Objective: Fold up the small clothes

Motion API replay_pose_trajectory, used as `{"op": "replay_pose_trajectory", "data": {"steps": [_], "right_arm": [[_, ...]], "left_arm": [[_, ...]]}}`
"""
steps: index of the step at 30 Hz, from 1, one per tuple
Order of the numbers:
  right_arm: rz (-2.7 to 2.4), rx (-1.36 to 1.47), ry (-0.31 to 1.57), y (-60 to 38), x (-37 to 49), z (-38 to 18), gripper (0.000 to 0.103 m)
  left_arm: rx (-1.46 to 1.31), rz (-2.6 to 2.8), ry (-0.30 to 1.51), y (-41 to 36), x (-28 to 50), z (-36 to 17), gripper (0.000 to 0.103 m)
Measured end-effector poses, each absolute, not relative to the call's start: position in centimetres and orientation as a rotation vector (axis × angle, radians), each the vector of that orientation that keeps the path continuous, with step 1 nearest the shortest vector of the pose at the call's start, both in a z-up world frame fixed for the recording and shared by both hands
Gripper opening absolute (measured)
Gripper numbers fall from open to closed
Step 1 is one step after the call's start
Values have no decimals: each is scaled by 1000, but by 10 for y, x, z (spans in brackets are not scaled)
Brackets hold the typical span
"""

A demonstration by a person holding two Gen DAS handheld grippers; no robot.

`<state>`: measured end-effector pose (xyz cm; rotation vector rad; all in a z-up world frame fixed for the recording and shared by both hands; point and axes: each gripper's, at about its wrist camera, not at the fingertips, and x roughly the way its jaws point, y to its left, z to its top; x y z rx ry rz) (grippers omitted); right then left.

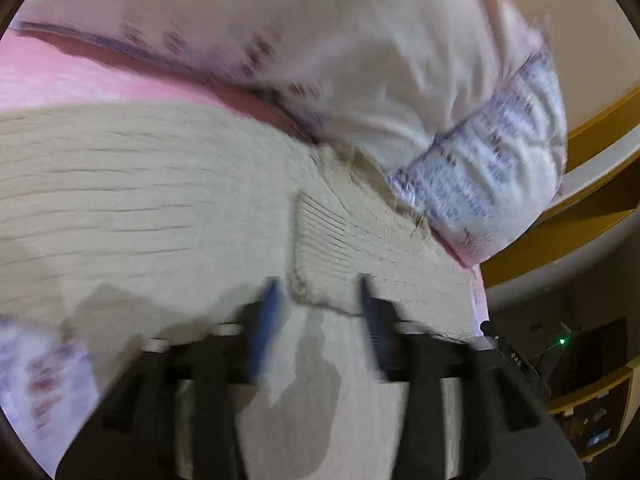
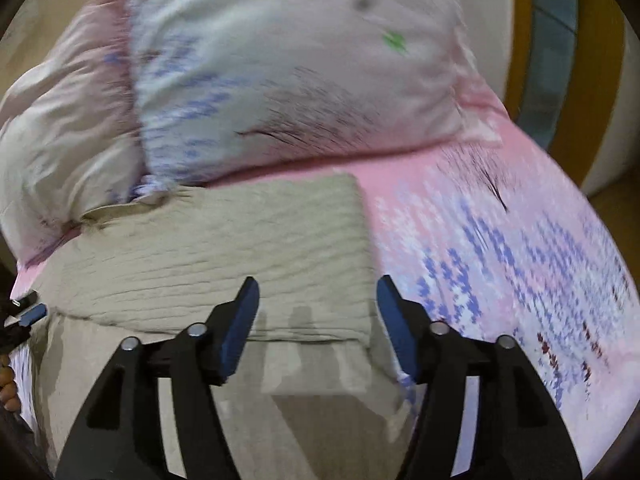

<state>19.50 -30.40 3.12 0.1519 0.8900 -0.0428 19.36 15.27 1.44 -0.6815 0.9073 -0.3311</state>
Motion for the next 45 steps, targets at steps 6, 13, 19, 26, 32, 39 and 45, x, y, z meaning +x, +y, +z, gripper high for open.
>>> {"op": "replay_pose_trajectory", "data": {"steps": [6,13,19,26,32,39,45], "right_arm": [[154,121,893,-250,201,40,66],[301,-5,947,-154,228,20,66],[370,11,972,-129,223,12,66],[353,48,981,-150,216,12,66],[357,72,971,-159,212,17,66],[374,84,970,-164,210,15,66],[370,110,951,-174,209,19,66]], "left_arm": [[-742,-107,789,246,117,24,60],[-912,86,787,311,74,2,60],[-1067,135,767,332,70,-13,59],[-1221,242,662,360,75,-23,48],[-1225,311,641,374,79,-22,35],[-1132,317,593,372,90,-3,9],[-974,123,534,317,127,50,8]]}}
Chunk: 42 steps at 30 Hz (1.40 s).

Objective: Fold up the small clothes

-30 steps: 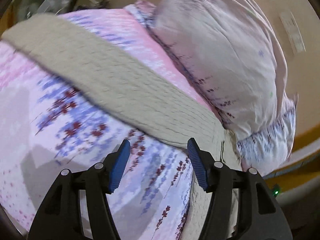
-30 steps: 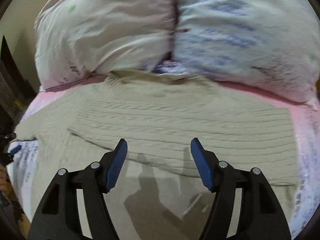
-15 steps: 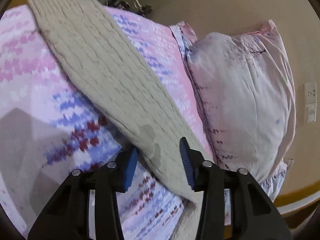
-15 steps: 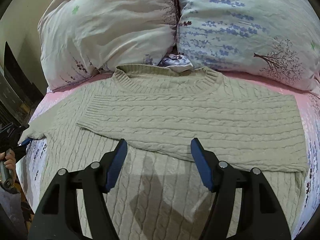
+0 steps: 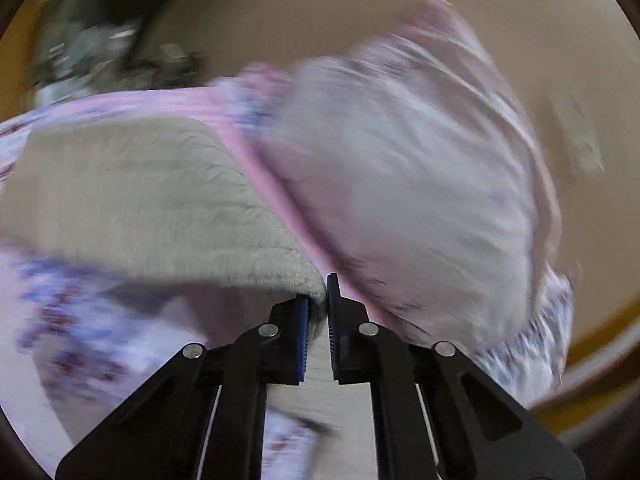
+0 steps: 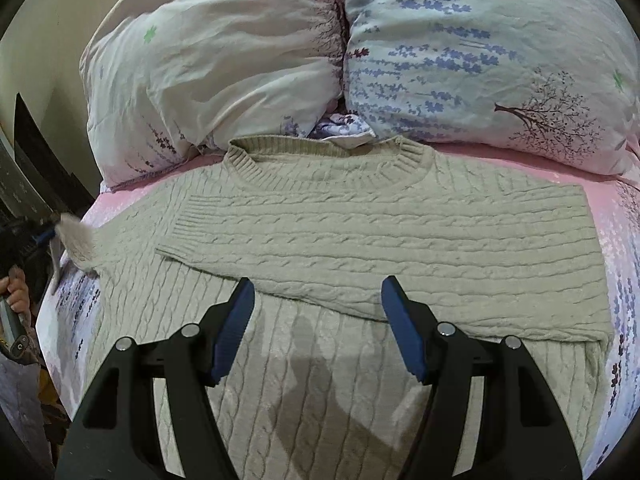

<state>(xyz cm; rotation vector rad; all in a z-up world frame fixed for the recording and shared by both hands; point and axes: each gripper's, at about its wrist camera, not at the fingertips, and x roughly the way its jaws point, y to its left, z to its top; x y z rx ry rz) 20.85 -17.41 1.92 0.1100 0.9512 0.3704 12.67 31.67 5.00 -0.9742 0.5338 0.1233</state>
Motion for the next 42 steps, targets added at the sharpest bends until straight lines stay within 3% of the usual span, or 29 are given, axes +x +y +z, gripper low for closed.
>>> {"op": "replay_pose_trajectory", "data": {"steps": [8,18,20,22,23,24,30,36,42], "right_arm": [[336,132,941,-202,208,16,66],[278,156,949,-232,211,14,66],[280,156,942,-233,213,17,66],[290,150,929,-230,215,22,66],[300,144,919,-227,214,25,66],[312,137,909,-224,214,28,66],[459,27,819,-169,211,54,61],[688,-180,758,-44,202,64,59],[744,-371,790,48,204,38,48]], "left_arm": [[-760,-294,587,169,187,78,8],[-527,-462,903,44,218,15,8],[-520,-473,925,45,215,11,9],[-504,-478,933,54,207,16,25],[-493,-474,930,61,201,20,52],[-487,-467,917,67,196,24,66],[-509,-339,806,153,154,47,66],[-669,-127,717,246,125,55,65],[-666,-77,707,267,105,59,65]]}}
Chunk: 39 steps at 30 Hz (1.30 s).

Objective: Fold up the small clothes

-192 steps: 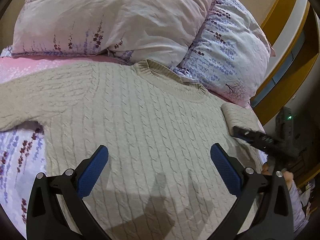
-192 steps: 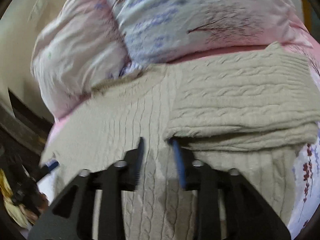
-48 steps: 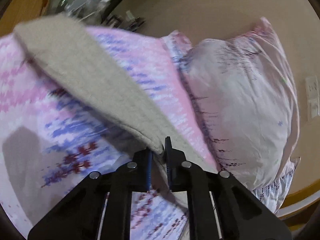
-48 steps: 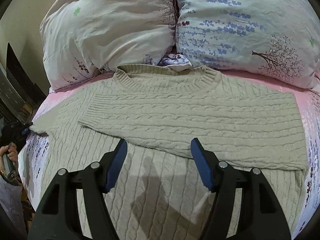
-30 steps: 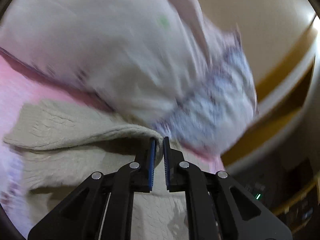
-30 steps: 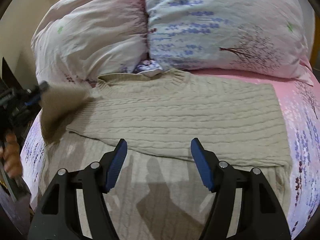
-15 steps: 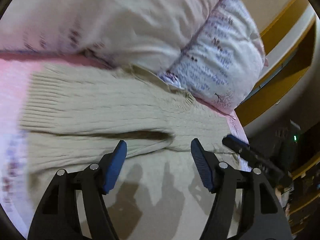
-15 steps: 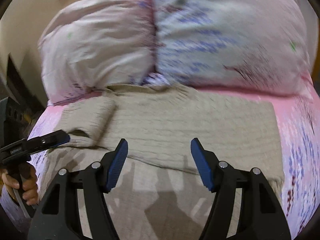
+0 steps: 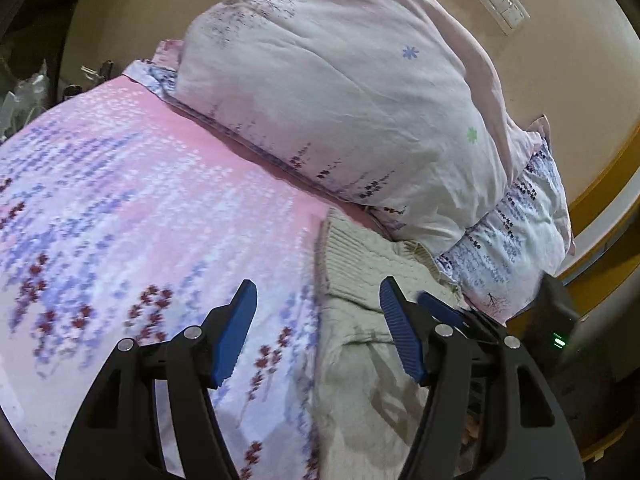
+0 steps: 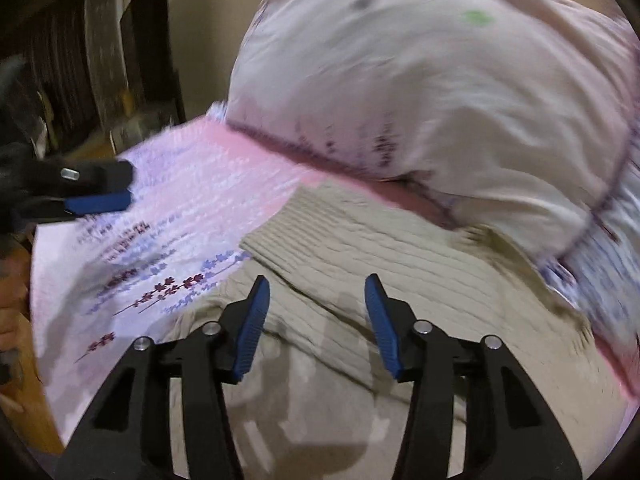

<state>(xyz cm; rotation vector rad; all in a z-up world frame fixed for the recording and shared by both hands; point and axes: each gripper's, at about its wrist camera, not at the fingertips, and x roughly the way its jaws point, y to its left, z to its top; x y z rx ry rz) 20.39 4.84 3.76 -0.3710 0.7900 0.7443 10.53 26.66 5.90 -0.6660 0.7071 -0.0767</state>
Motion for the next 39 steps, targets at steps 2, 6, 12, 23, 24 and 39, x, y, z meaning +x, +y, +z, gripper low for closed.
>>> {"op": "replay_pose_trajectory", "data": {"steps": [2,6,12,23,24,39], "right_arm": [[736,-410,802,66,205,29,48],[708,-458,820,81,206,14,36],[669,-260,853,58,226,19,6],[397,208,684,-103,234,76,6],[354,257,682,-124,233,75,6],[168,721,922,-273,235,-2,35]], "left_arm": [[-654,-79,708,266,104,60,65],[-647,-88,711,266,103,58,65],[-659,-108,727,262,110,51,65],[-711,-210,804,234,148,31,65],[-708,-216,810,230,152,30,65],[-713,-225,898,201,197,6,65]]}}
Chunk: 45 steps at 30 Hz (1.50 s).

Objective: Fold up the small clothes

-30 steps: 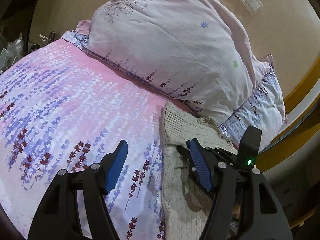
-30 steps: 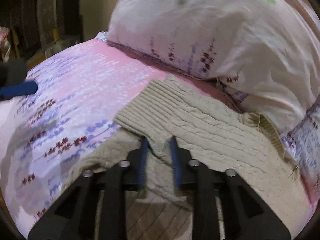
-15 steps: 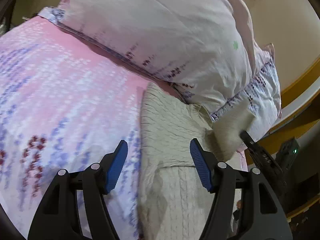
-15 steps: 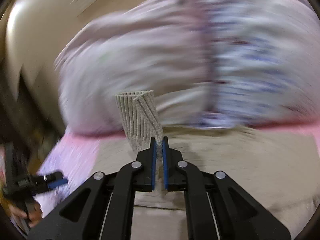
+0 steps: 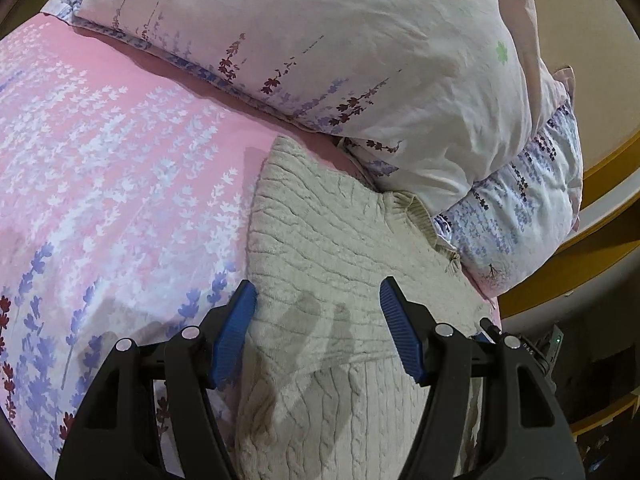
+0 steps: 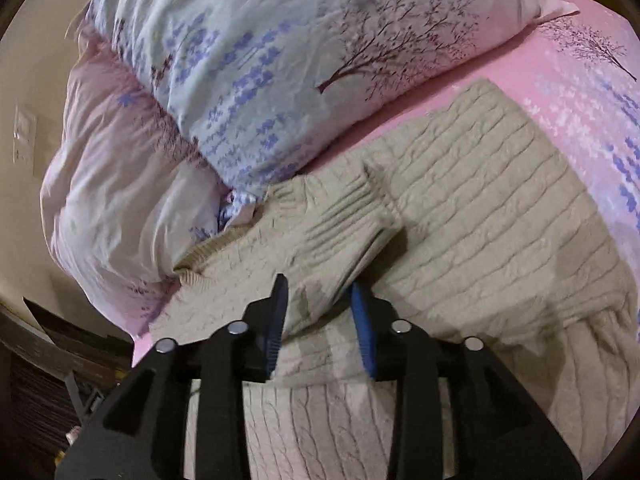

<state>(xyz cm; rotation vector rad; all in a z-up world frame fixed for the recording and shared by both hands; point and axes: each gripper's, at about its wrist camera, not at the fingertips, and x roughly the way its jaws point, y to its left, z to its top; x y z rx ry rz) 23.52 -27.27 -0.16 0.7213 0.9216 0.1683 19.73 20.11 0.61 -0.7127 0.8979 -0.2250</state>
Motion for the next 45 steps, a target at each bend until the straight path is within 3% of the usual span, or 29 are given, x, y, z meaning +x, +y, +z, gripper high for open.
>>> {"op": "replay_pose_trajectory", "data": {"steps": [4,7,9,12,18,23,29,31,32,33,45], "right_arm": [[118,728,904,-283,241,-4,33],[97,725,903,-291,247,-3,22],[91,700,911,-289,250,-4,9],[99,665,894,-285,248,3,8],[130,687,812,-293,219,31,8],[76,708,926,-302,217,0,8],[83,706,925,-300,216,-2,8],[94,716,922,-299,213,0,8],[106,718,918,-298,211,2,8],[118,716,916,-297,209,3,8],[144,587,962,-285,204,4,9]], "left_arm": [[-724,-223,896,202,199,5,62],[-740,-228,894,202,202,4,57],[-746,-229,895,202,203,3,50],[-744,-230,899,201,206,2,43],[-723,-214,910,201,205,1,42],[-728,-193,933,208,203,-4,42],[-709,-216,940,199,203,-6,42],[-689,-211,937,195,205,-6,34],[-680,-210,937,195,205,-6,15],[-678,-219,937,195,206,-7,11],[-662,-209,922,216,203,-14,8]]}}
